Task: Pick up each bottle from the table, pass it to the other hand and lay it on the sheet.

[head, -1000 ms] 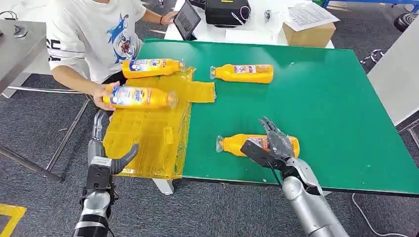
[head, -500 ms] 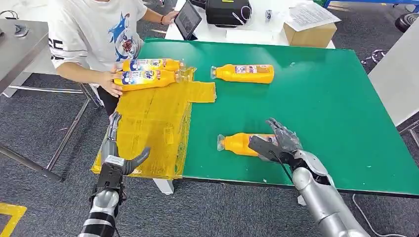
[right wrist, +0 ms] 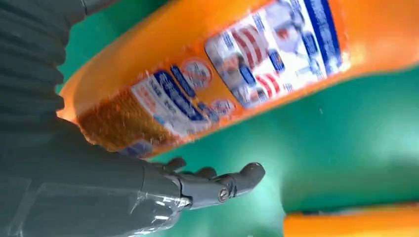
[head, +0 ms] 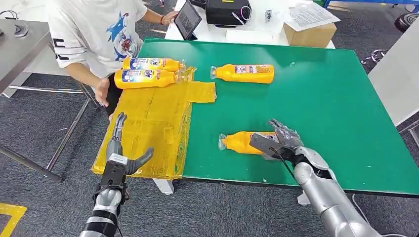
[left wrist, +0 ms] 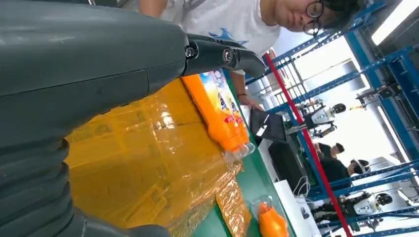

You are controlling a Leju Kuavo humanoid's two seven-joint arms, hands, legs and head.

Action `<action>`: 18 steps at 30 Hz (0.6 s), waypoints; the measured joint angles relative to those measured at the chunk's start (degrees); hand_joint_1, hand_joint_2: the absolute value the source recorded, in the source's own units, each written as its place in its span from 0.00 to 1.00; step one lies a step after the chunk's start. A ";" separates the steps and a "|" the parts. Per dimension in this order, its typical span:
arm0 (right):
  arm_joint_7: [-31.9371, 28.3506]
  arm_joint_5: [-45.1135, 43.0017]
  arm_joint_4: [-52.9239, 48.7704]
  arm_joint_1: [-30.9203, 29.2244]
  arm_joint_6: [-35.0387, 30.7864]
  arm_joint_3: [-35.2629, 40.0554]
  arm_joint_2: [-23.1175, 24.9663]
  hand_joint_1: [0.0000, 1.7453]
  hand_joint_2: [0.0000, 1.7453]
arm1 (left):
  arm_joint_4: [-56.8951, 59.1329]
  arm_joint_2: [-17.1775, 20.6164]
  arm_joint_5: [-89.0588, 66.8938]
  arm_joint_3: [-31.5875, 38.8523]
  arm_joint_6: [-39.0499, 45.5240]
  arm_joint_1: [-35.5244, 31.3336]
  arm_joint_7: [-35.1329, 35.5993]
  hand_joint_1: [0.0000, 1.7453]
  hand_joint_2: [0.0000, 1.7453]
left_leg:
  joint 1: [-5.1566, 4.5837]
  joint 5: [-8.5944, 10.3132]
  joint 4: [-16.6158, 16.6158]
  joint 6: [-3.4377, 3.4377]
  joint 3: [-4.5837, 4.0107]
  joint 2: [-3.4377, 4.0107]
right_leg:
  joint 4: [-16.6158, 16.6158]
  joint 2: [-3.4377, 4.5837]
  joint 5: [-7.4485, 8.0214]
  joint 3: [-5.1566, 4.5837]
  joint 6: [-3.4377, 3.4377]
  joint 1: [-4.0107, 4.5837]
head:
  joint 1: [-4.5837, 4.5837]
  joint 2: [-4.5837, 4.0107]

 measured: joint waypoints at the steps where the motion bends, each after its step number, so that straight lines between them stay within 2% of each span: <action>1: 0.00 0.00 0.00 0.00 0.00 0.00 0.00 0.00 1.00 | 0.00 0.00 0.00 0.00 0.00 0.00 0.00 0.00 1.00 | 0.00 0.00 0.00 0.00 0.00 0.00 | 0.00 0.00 0.00 0.00 0.00 0.00 | 0.00 0.00; 3: -0.02 -0.10 0.21 -0.16 0.36 0.15 -0.06 0.00 1.00 | 0.08 0.00 0.02 0.00 -0.08 -0.03 0.00 0.00 1.00 | 0.00 0.00 0.00 0.00 0.00 0.00 | 0.00 0.00 0.00 0.00 0.00 0.00 | 0.02 0.00; 4: -1.20 -1.66 2.85 -2.59 4.34 1.83 -0.92 0.00 1.00 | 1.07 -0.07 0.13 -0.31 -0.04 -0.74 0.00 0.00 1.00 | 0.00 0.00 0.00 0.00 0.01 -0.01 | 0.00 0.00 0.00 0.01 0.00 0.00 | 0.05 0.00; 5: -1.81 -2.16 5.20 -4.38 5.44 3.41 -1.55 0.00 1.00 | 1.99 -0.09 0.20 -0.81 0.13 -1.38 0.00 0.00 1.00 | 0.00 0.00 0.00 0.00 0.02 -0.01 | 0.00 0.00 0.00 0.02 0.00 0.00 | 0.04 0.00; 11: -1.90 -3.02 7.39 -6.36 7.78 6.32 -2.45 0.01 1.00 | 3.43 -0.09 0.77 -1.18 0.35 -2.11 0.00 0.00 1.00 | 0.01 0.00 0.01 0.00 0.05 -0.02 | 0.00 -0.01 0.00 0.03 0.00 0.01 | 0.02 0.00; 12: -1.92 -3.30 7.62 -6.64 8.52 6.97 -2.71 0.38 1.00 | 3.67 -0.09 0.96 -1.27 0.35 -2.23 0.00 0.00 1.00 | 0.01 0.00 0.01 0.00 0.05 -0.02 | 0.00 -0.01 0.00 0.03 0.00 0.01 | 0.04 0.00; 13: -1.95 -3.63 7.80 -6.90 8.94 7.50 -3.06 0.86 1.00 | 3.89 -0.09 1.09 -1.33 0.35 -2.36 0.00 0.00 1.00 | 0.00 0.00 0.01 0.00 0.05 -0.02 | 0.00 -0.01 0.00 0.04 0.01 0.00 | 0.04 0.00; 14: -1.97 -4.15 7.93 -7.26 9.61 8.34 -3.51 0.97 1.00 | 4.26 -0.09 1.14 -1.42 0.35 -2.60 0.00 0.00 1.00 | 0.00 0.00 0.01 0.00 0.05 -0.02 | 0.00 -0.01 0.00 0.04 0.01 0.00 | 0.00 0.00; 18: -1.97 -5.18 8.06 -7.98 11.06 10.75 -5.18 1.00 1.00 | 5.25 -0.09 1.22 -1.71 0.24 -3.17 0.00 0.00 1.00 | 0.00 0.00 0.02 0.00 0.08 -0.07 | -0.01 -0.03 0.00 0.09 0.01 0.00 | 0.04 0.00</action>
